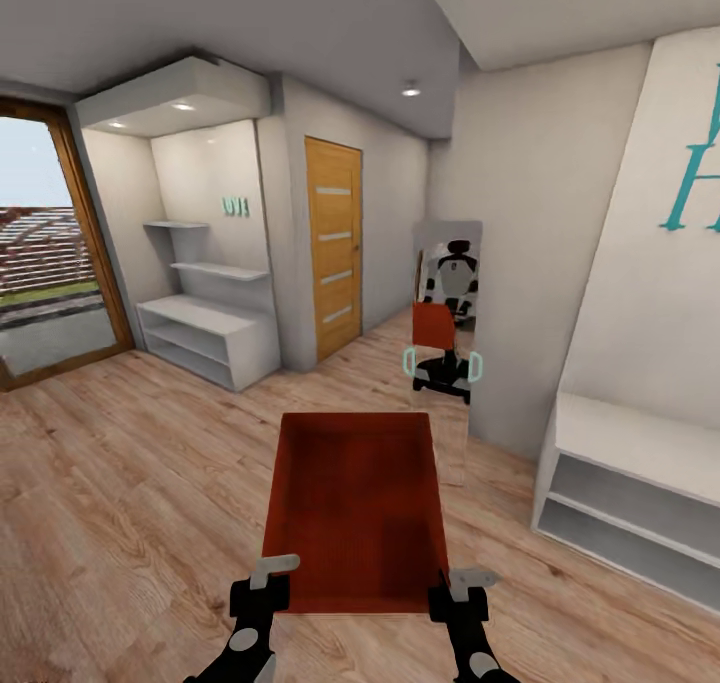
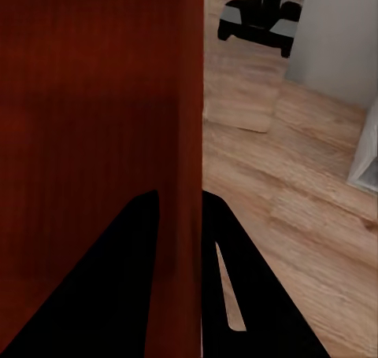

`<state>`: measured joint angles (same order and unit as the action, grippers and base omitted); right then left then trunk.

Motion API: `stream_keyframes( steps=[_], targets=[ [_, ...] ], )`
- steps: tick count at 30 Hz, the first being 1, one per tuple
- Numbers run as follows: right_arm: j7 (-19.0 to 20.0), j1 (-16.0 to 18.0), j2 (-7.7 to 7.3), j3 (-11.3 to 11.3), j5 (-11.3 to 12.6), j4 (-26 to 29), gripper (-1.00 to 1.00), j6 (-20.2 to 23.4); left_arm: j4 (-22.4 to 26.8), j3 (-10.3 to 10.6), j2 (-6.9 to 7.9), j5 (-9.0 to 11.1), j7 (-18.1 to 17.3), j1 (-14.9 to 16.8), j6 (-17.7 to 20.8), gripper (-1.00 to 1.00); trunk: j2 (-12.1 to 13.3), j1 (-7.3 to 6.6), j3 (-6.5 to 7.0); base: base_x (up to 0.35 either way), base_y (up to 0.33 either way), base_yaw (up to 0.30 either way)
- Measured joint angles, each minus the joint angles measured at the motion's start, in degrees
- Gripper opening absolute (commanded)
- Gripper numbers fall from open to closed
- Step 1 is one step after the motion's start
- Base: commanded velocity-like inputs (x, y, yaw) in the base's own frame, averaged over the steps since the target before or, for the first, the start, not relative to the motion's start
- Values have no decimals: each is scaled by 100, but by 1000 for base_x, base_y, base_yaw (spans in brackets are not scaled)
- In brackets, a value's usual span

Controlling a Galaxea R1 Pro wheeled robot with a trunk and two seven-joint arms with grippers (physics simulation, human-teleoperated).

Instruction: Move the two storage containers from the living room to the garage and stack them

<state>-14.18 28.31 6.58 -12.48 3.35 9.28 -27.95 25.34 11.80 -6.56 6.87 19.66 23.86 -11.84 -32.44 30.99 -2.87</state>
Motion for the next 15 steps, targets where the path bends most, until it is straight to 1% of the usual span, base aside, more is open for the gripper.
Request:
stream_keyframes(
  steps=[5, 9, 15],
  targets=[
    [13, 0, 1, 13, 2, -7, -100, 35, 0, -5, 0, -2, -1, -1, 42, -100, 0, 0, 18, 321, 0, 255],
    [6, 0, 1, 7, 1, -6, -100, 16, 0, -2, 0, -1, 0, -1, 22, -100, 0, 0, 43, 321, 0, 214],
    [2, -1, -1, 1, 0, 1, -100, 4, -2, -1, -1, 0, -2, 1, 3, -100, 0, 0, 57, 321, 0, 51]
  ],
)
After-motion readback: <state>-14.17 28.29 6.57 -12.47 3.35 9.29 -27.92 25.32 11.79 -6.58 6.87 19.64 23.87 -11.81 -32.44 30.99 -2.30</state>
